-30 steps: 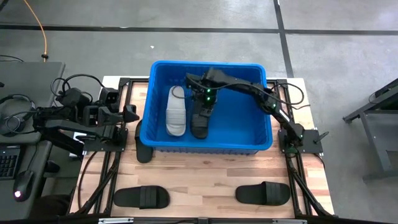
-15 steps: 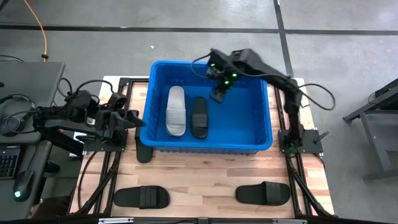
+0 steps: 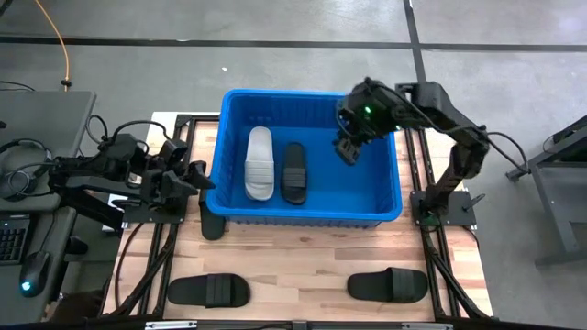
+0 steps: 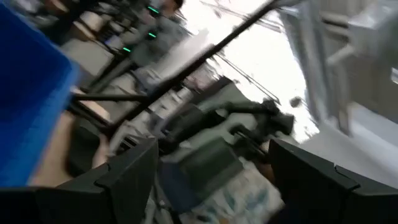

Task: Pick and place slides into bin
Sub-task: Stack the black slide on top of the black slide in the blue bin

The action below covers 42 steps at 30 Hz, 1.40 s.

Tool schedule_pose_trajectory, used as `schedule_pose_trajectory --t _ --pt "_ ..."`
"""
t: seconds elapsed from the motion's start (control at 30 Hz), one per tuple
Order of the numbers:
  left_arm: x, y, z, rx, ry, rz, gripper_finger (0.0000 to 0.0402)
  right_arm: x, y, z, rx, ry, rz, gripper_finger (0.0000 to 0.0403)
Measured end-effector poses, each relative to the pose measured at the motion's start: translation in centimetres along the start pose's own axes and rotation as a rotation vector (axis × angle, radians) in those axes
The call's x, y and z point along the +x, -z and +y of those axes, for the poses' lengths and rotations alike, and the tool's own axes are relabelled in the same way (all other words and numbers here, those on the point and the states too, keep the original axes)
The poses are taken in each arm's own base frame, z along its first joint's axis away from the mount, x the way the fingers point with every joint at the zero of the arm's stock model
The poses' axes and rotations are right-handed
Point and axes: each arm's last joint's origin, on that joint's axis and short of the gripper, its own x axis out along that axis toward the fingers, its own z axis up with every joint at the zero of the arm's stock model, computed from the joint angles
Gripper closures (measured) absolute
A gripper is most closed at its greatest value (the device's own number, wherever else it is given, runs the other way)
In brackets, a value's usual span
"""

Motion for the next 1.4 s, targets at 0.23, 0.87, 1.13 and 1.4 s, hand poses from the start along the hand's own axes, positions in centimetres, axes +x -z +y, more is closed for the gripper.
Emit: schedule_pose_trajectory --t 0.23,0.87,1.13,1.4 --pt "1.0 0.1 0.9 -0.029 -0.064 0.014 0.0106 -1.5 1.6 3.0 -0.013 0.038 -0.059 0.0265" --pt "-0.1 -0.2 0.0 0.265 -0.045 -0.067 0.0208 -1.7 6.8 9.8 0.021 0.081 -0.074 0.0265" --pt "-1.9 -0.5 -1.0 0.371 -0.270 0.048 0.0217 -3.6 9.2 12.6 0.099 0.100 -0.254 0.0265" --pt "-3.3 -1.5 -3.0 0.411 -0.344 0.060 0.0224 -4.5 12.4 15.7 0.265 0.029 -0.302 0.0265"
